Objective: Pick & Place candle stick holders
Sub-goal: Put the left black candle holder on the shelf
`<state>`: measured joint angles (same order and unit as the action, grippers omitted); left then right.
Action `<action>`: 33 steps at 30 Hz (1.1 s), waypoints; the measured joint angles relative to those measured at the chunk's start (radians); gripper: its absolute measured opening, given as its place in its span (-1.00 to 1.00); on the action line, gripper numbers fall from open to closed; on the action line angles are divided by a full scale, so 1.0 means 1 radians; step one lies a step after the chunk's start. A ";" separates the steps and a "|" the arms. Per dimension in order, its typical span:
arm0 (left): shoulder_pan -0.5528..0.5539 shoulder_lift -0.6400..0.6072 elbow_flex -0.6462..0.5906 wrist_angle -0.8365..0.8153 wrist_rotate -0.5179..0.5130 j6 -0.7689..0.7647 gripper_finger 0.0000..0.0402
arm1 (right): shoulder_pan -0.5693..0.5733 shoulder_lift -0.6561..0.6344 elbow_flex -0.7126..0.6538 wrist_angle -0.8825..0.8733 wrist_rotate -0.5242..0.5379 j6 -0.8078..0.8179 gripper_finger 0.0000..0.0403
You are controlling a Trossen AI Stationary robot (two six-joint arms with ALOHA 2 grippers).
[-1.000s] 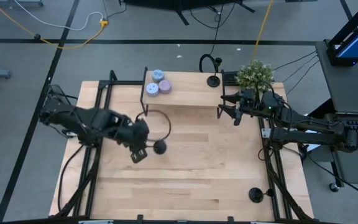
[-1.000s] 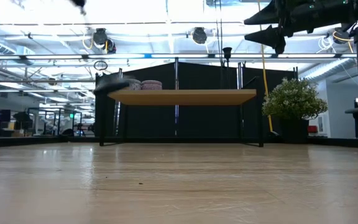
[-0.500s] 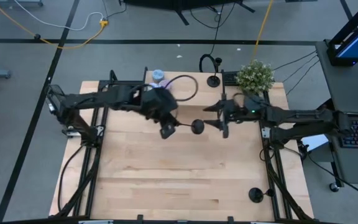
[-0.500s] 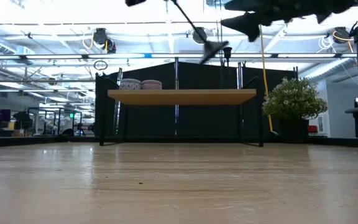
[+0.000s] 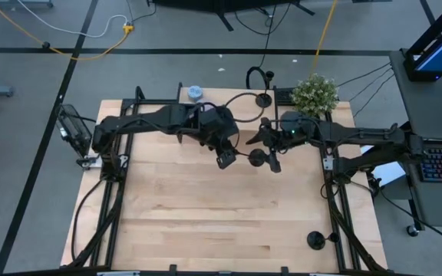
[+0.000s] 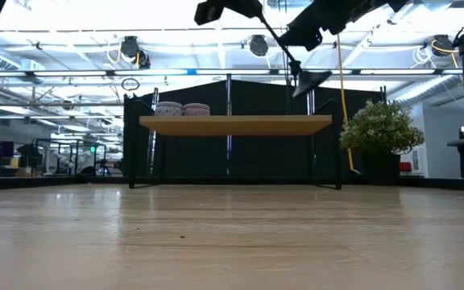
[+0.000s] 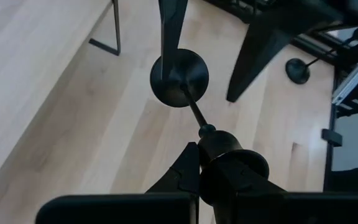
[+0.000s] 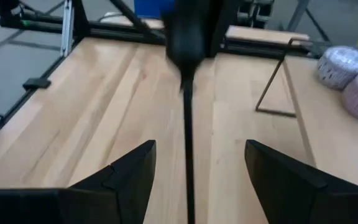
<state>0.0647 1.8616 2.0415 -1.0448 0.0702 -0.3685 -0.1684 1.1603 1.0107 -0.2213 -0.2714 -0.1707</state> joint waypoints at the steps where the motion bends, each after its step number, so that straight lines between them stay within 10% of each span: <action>1: 0.000 0.007 0.000 0.004 0.000 0.000 -0.94 | 0.000 0.000 0.001 0.004 0.001 -0.002 0.18; 11: 0.008 0.049 0.000 0.160 0.032 -0.003 -0.94 | -0.008 0.051 0.000 -0.014 0.005 0.019 0.15; 33: 0.008 0.050 0.000 0.085 0.007 0.012 -0.94 | -0.008 0.064 0.000 -0.006 0.009 0.054 -0.60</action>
<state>0.0723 1.9120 2.0418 -0.9599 0.0770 -0.3565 -0.1768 1.2243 1.0107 -0.2269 -0.2622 -0.1165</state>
